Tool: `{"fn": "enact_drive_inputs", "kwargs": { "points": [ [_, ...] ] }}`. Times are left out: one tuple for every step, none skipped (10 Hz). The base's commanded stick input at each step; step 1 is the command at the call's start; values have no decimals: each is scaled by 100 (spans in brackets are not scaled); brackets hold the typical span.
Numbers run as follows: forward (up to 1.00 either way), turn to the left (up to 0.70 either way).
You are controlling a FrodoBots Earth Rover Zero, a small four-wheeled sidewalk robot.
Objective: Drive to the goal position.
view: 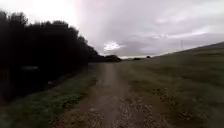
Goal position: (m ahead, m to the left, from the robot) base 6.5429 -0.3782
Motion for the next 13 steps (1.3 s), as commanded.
{"fn": "enact_drive_inputs", "kwargs": {
  "points": [
    [60, 0],
    [70, 0],
    [70, 0],
    [70, 0],
    [70, 0],
    [70, 0],
    [70, 0],
    [70, 0],
    [70, 0],
    [70, 0],
    [70, 0],
    [70, 0],
    [70, 0]
  ]
}}
